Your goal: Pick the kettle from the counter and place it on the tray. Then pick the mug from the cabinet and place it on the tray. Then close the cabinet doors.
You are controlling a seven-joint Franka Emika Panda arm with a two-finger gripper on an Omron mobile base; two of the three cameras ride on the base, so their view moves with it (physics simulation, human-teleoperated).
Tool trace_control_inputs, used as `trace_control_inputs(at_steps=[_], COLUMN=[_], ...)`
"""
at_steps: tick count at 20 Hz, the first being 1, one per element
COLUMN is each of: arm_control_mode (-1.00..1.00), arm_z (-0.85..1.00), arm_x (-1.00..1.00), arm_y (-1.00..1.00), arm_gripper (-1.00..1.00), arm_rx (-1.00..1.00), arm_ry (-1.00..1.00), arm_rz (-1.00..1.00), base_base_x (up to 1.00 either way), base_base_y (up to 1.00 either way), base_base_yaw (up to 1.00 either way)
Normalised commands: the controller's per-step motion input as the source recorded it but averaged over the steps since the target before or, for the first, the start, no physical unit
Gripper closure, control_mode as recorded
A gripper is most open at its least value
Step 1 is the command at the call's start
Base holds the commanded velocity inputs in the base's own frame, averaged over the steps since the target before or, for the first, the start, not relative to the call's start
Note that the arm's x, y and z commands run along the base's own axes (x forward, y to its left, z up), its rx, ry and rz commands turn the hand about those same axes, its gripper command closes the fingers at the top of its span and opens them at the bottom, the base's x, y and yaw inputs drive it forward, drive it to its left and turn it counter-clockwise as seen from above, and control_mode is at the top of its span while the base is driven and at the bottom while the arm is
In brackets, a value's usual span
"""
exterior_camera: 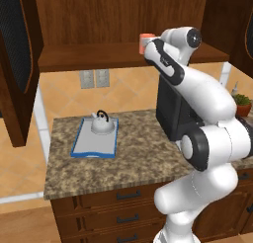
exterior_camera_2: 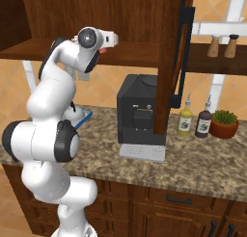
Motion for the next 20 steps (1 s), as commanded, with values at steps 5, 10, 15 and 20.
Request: trace_control_inputs(at_steps=[5, 10, 15, 20], arm_control_mode=[-1.00, -1.00, -1.00, -1.00], arm_z=[-0.08, -0.08, -0.09, 0.00], arm_x=[0.33, 0.20, 0.00, 0.00], arm_y=[0.21, 0.02, 0.00, 0.00], arm_gripper=[-1.00, 1.00, 1.00, 1.00], arm_rx=[0.00, 0.00, 0.00, 0.00], arm_ry=[0.00, 0.03, 0.03, 0.00], arm_rz=[0.00, 0.00, 0.00, 0.00], base_base_x=[0.00, 0.00, 0.00, 0.00], base_base_y=[0.00, 0.00, 0.00, 0.00], base_base_yaw=[0.00, 0.00, 0.00, 0.00])
